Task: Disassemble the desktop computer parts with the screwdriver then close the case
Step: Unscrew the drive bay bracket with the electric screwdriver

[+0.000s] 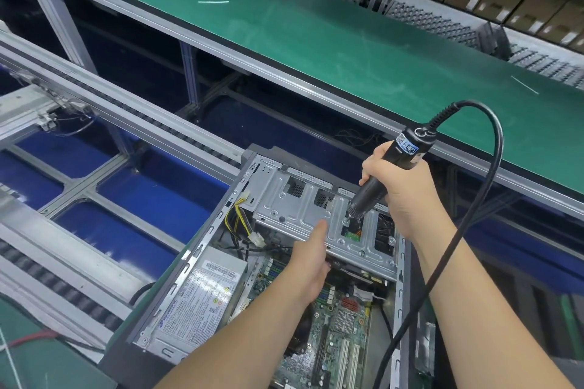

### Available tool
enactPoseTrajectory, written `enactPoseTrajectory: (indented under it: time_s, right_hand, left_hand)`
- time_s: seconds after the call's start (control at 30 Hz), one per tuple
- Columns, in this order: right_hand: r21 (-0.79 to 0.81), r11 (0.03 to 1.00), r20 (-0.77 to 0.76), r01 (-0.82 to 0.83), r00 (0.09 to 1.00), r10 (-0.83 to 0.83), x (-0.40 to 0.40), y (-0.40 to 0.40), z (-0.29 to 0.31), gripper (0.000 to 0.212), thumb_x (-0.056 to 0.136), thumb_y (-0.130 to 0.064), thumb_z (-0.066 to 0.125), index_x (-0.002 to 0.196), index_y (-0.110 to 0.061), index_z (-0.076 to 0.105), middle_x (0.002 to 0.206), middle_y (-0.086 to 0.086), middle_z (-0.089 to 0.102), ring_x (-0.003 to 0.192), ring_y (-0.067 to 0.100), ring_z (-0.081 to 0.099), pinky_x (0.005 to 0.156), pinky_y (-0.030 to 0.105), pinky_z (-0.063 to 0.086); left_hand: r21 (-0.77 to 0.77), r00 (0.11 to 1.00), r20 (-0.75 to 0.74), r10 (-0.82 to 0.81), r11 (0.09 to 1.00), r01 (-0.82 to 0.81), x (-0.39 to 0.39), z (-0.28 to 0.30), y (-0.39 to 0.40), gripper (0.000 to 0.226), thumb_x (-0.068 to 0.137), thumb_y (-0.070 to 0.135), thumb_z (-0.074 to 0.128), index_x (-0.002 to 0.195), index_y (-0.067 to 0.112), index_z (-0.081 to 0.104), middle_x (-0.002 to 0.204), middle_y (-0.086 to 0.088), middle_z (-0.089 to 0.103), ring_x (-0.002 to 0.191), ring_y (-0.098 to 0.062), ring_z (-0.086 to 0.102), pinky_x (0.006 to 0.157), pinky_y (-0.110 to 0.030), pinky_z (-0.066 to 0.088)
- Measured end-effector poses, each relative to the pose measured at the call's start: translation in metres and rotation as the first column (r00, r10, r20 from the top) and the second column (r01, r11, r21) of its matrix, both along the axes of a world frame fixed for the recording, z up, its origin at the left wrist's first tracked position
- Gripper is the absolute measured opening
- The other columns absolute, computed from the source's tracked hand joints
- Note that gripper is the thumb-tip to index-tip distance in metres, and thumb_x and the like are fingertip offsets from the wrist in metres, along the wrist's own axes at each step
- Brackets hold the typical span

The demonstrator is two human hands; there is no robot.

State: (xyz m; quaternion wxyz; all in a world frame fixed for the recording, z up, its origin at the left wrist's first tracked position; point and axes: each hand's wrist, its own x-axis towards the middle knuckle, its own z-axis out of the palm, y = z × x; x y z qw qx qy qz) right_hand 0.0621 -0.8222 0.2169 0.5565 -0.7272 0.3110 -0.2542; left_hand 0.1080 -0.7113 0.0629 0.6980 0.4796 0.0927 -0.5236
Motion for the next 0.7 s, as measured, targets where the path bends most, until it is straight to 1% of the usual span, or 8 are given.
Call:
enactPoseTrajectory:
  time_s: [0.07, 0.13, 0.23, 0.4, 0.5, 0.6, 0.7]
  right_hand:
    - [0.025, 1.0, 0.015, 0.005, 1.0, -0.005, -0.003, -0.001, -0.001, 0.013, 0.068, -0.038, 0.078, 0.072, -0.034, 0.066, 0.076, 0.004, 0.065, 0.084, 0.028, 0.063, 0.098, 0.066, 0.053]
    - [0.023, 1.0, 0.022, -0.021, 1.0, 0.02, -0.004, -0.001, -0.001, 0.016, 0.069, -0.042, 0.079, 0.072, -0.033, 0.066, 0.075, 0.005, 0.065, 0.085, 0.03, 0.063, 0.1, 0.067, 0.052]
    - [0.013, 0.998, 0.017, -0.06, 0.998, 0.059, -0.003, 0.0, -0.001, 0.019, 0.071, -0.043, 0.08, 0.073, -0.032, 0.065, 0.076, 0.005, 0.065, 0.083, 0.027, 0.064, 0.1, 0.067, 0.052]
    - [0.035, 0.998, 0.017, -0.055, 0.998, 0.054, -0.003, 0.0, 0.0, 0.021, 0.07, -0.043, 0.08, 0.074, -0.029, 0.064, 0.076, 0.006, 0.065, 0.082, 0.027, 0.064, 0.101, 0.066, 0.051]
    - [0.027, 0.998, 0.009, -0.053, 0.999, 0.053, -0.003, -0.001, 0.0, 0.018, 0.071, -0.039, 0.079, 0.074, -0.029, 0.064, 0.075, 0.005, 0.066, 0.08, 0.025, 0.065, 0.101, 0.065, 0.053]
    - [0.007, 1.0, -0.001, -0.029, 1.0, 0.029, -0.001, -0.001, -0.002, 0.011, 0.072, -0.028, 0.075, 0.072, -0.029, 0.064, 0.075, 0.004, 0.066, 0.078, 0.021, 0.065, 0.099, 0.064, 0.054]
    - [0.003, 1.0, -0.001, -0.012, 1.0, 0.012, -0.001, -0.002, -0.003, 0.01, 0.071, -0.022, 0.073, 0.069, -0.027, 0.064, 0.077, 0.007, 0.066, 0.081, 0.027, 0.063, 0.098, 0.066, 0.053]
  left_hand:
    - [0.002, 1.0, -0.001, 0.001, 1.0, -0.001, 0.0, 0.001, 0.0, 0.093, 0.097, 0.056, 0.059, 0.163, 0.014, 0.009, 0.169, -0.003, 0.014, 0.155, -0.024, 0.016, 0.124, -0.044, 0.017]
    - [0.008, 1.0, -0.003, 0.004, 1.0, -0.004, 0.0, 0.002, 0.0, 0.093, 0.097, 0.056, 0.059, 0.163, 0.014, 0.009, 0.169, -0.003, 0.014, 0.155, -0.025, 0.017, 0.124, -0.044, 0.018]
    - [0.01, 1.0, -0.006, 0.018, 1.0, -0.018, -0.001, 0.004, 0.0, 0.093, 0.097, 0.055, 0.059, 0.163, 0.013, 0.008, 0.169, -0.003, 0.013, 0.155, -0.024, 0.016, 0.124, -0.044, 0.018]
    - [0.017, 0.999, -0.023, 0.048, 0.999, -0.048, -0.001, 0.007, -0.001, 0.091, 0.097, 0.051, 0.062, 0.162, 0.012, 0.009, 0.169, -0.002, 0.015, 0.155, -0.021, 0.016, 0.124, -0.041, 0.016]
    - [0.021, 0.998, -0.028, 0.049, 0.999, -0.049, -0.001, 0.009, -0.001, 0.089, 0.098, 0.049, 0.061, 0.162, 0.012, 0.01, 0.168, -0.002, 0.016, 0.154, -0.021, 0.016, 0.124, -0.04, 0.016]
    - [0.03, 0.998, -0.036, 0.053, 0.998, -0.052, -0.001, 0.009, -0.001, 0.085, 0.099, 0.046, 0.061, 0.161, 0.01, 0.016, 0.167, -0.004, 0.022, 0.153, -0.021, 0.021, 0.124, -0.039, 0.017]
    - [0.032, 0.998, -0.036, 0.047, 0.998, -0.046, -0.002, 0.012, -0.001, 0.088, 0.098, 0.048, 0.062, 0.161, 0.012, 0.013, 0.168, -0.004, 0.018, 0.154, -0.022, 0.018, 0.124, -0.04, 0.016]
